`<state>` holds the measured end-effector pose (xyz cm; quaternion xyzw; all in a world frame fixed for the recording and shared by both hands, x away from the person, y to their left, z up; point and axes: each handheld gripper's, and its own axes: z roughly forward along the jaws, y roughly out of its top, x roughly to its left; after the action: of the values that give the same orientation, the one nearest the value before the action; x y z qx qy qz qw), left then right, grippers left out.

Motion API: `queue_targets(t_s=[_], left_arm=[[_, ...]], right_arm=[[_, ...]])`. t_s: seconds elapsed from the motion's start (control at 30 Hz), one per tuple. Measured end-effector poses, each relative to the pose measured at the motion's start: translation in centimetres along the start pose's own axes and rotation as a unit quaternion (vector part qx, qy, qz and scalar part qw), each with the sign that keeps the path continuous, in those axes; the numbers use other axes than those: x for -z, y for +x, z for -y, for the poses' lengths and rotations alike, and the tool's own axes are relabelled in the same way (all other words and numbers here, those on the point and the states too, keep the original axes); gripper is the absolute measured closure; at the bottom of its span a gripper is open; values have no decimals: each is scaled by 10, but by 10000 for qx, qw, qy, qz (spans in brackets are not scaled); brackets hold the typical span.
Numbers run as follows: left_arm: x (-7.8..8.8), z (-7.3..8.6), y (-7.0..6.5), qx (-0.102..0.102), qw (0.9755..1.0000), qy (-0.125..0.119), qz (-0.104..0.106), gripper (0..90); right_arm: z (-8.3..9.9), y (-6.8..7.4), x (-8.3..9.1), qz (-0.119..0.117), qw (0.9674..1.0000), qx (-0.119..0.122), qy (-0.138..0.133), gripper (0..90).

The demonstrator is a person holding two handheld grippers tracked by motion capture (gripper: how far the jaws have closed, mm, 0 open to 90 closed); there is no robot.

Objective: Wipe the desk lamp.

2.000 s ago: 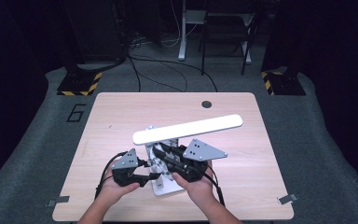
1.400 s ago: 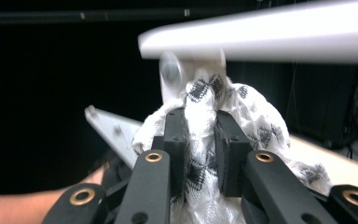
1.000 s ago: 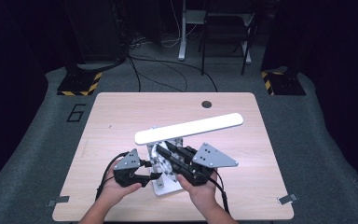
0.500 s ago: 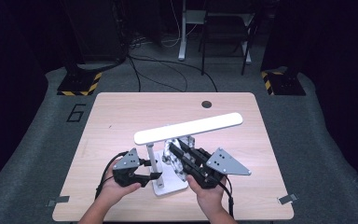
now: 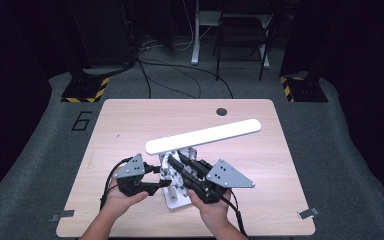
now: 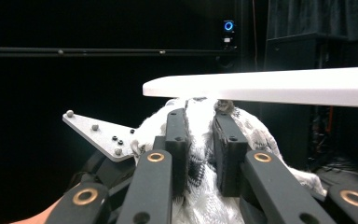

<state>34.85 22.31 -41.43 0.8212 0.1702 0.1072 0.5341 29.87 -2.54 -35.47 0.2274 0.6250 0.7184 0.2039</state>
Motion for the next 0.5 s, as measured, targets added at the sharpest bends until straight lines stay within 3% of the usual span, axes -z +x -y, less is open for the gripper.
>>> queue_targets(t_s=[0.13, 0.3, 0.5], left_arm=[[-3, 1, -2, 43, 9999, -89, -79, 527], [-3, -1, -4, 56, 9999, -21, -144, 525], [-2, -3, -4, 152, 9998, 70, -80, 511]], right_arm=[[-1, -5, 4, 75, 10000, 20, -6, 781], [-3, -16, 14, 252, 9997, 59, -7, 780], [-5, -30, 25, 457, 9989, -9, -56, 780]])
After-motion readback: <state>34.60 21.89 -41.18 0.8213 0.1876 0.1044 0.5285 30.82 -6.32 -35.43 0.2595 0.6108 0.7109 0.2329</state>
